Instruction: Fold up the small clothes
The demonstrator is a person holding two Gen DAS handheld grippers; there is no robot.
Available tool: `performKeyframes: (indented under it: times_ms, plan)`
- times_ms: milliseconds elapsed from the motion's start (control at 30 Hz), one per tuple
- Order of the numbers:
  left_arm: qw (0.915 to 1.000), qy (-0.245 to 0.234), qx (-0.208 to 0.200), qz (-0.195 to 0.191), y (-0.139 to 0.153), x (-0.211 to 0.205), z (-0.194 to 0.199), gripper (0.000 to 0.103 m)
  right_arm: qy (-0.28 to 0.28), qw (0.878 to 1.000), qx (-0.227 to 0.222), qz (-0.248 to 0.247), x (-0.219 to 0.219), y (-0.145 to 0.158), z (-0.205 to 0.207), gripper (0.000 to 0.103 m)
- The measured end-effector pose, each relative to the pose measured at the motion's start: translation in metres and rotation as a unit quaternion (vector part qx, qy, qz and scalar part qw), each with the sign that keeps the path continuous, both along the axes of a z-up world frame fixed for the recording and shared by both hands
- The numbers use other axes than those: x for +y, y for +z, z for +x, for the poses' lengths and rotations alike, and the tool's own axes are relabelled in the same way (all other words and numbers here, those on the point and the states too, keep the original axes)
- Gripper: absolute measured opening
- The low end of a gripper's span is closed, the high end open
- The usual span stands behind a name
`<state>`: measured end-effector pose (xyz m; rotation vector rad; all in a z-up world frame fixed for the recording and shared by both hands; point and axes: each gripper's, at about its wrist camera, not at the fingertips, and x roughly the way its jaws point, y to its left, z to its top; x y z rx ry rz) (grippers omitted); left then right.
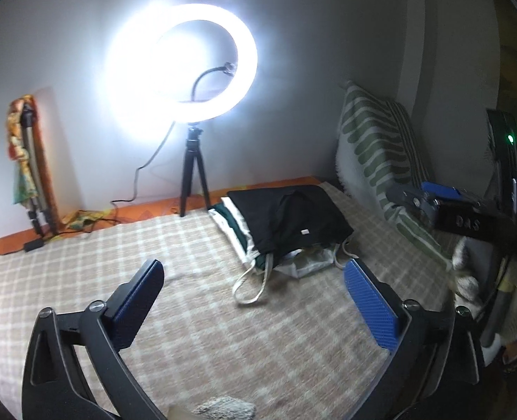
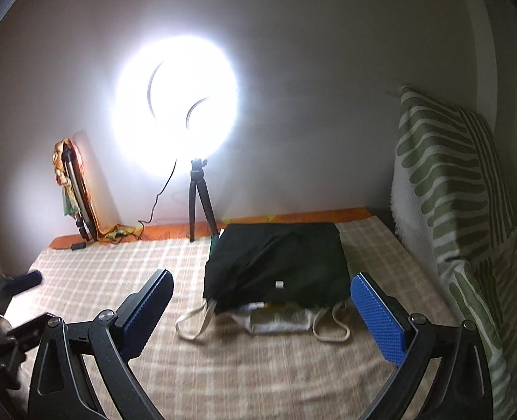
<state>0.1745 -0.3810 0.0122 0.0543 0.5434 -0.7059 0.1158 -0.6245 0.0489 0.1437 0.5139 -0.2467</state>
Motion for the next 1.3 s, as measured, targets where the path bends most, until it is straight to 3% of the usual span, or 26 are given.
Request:
performKeyframes:
  times_ms: [167, 300, 633, 1300]
  plan:
    - [0.9999, 0.012, 0.005, 0.003, -0.009, 0.008, -0.007, 0.103, -0.007, 1.000, 0.004, 0.018, 0.008, -0.013, -0.019, 0.103]
    - [0.9999, 0.001, -0.014, 0.007, -0.018, 0.010, -0.017, 0.103, -0.013, 1.000, 0.010, 0.017, 0.013, -0.022, -0.028, 0.103]
    - [0.9993, -0.016, 0.018, 0.027, -0.039, 0.011, -0.024, 0.103, -0.029, 0.999, 0.023, 0.013, 0.019, -0.039, -0.037, 0.103]
    - [0.9981, -0.004, 0.013, 0.061, -0.042, 0.012, -0.024, 0.103, -0.018, 0.999, 0.030, 0.015, 0.029, -0.045, -0.034, 0.103]
